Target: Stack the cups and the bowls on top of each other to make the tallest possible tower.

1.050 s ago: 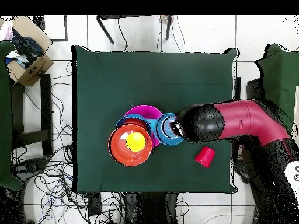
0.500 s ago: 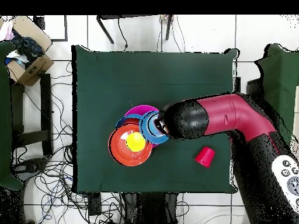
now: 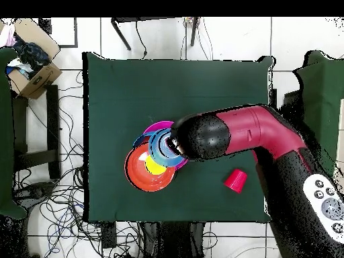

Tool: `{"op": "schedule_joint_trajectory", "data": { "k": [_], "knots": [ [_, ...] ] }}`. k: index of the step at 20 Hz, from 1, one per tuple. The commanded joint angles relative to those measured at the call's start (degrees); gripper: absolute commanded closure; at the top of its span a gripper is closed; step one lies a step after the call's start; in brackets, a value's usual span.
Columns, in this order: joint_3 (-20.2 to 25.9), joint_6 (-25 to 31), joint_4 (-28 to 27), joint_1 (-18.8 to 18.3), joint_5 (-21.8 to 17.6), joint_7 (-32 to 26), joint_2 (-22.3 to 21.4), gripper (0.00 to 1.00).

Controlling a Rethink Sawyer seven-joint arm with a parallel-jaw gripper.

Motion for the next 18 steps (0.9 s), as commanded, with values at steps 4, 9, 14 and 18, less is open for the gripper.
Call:
{"op": "schedule_joint_trajectory", "data": {
  "k": [4, 9, 14, 18],
  "knots": [
    [2.1, -1.3, 5.3, 1.9, 1.4, -4.1, 3.6, 1.0],
    [1.0, -6.2, 5.3, 2.6, 0.3, -1.4, 6.2, 1.0],
    [0.2, -8.5, 5.3, 2.8, -0.9, -0.8, 7.1, 1.0],
    [-0.7, -10.7, 5.1, 3.0, -2.3, -0.9, 8.8, 1.0]
  ]
}}
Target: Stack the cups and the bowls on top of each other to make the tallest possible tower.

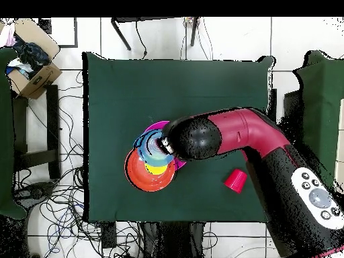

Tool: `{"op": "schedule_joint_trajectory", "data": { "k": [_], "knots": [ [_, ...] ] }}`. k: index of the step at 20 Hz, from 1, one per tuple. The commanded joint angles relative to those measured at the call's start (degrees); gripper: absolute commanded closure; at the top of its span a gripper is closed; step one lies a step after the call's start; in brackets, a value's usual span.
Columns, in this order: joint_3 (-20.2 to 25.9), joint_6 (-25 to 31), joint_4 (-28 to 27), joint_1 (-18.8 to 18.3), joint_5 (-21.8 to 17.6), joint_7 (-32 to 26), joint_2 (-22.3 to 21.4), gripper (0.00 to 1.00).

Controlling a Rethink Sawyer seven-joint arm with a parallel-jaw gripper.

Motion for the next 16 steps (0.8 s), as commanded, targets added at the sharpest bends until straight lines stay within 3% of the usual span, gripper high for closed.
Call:
{"op": "schedule_joint_trajectory", "data": {
  "k": [1, 16],
  "knots": [
    [-1.9, -5.7, 3.3, 2.7, -3.6, -0.7, 5.3, 1.0],
    [-2.5, -2.9, 4.0, 2.3, -2.6, -1.1, 4.1, 1.0]
  ]
}}
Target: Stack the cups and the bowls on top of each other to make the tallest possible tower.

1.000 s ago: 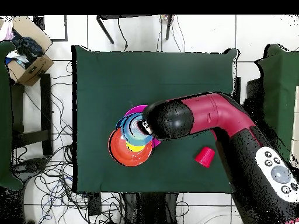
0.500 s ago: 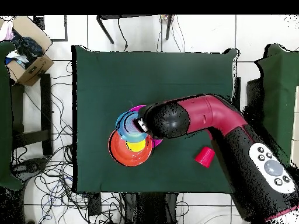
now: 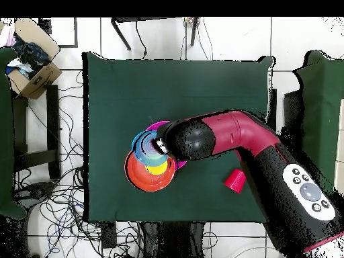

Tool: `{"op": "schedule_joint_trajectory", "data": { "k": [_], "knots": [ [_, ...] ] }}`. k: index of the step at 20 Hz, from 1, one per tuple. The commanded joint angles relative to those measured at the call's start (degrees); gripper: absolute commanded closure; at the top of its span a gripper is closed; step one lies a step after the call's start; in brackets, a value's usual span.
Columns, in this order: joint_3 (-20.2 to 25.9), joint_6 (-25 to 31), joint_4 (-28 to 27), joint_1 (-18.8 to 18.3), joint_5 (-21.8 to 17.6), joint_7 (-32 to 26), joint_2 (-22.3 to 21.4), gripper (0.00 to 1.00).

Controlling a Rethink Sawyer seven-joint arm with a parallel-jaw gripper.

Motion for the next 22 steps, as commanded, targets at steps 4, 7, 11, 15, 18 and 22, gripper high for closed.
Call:
{"op": "schedule_joint_trajectory", "data": {
  "k": [4, 7, 11, 15, 18, 22],
  "knots": [
    [-2.2, 1.5, 3.4, 0.9, -2.5, -2.7, 1.2, 1.0],
    [-2.5, 2.0, 3.8, 0.8, -2.5, -2.6, 0.7, 1.0],
    [-2.3, 3.5, 4.2, 0.4, -1.7, -2.9, -0.3, 1.0],
    [-2.5, 3.6, 4.9, -0.2, -2.1, -3.4, -0.5, 1.0],
    [-3.1, 3.2, 5.5, -0.2, -2.8, -2.9, -0.5, 1.0],
    [-4.0, 3.8, 5.7, 0.0, -3.7, -2.7, -0.4, 1.0]
  ]
}}
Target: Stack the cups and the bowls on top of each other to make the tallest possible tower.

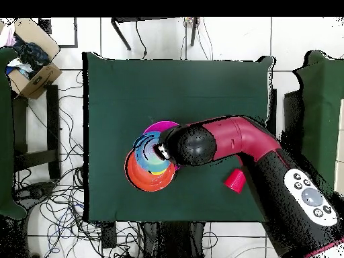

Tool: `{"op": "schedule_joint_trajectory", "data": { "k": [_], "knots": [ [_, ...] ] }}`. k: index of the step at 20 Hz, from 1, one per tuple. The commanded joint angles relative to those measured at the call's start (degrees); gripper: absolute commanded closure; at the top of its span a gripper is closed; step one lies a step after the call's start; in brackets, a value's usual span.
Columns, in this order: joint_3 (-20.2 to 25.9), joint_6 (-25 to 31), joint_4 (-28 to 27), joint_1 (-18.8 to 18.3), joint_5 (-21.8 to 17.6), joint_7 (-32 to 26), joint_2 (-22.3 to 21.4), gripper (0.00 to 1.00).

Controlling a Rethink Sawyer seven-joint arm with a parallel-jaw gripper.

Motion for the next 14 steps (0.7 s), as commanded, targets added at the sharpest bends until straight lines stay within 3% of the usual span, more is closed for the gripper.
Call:
{"op": "schedule_joint_trajectory", "data": {
  "k": [1, 14],
  "knots": [
    [-3.9, 4.1, 3.8, 0.7, -3.7, -2.8, 0.4, 1.0],
    [-5.7, 6.0, 4.2, 1.7, -4.3, -1.7, -0.2, 1.0]
  ]
}}
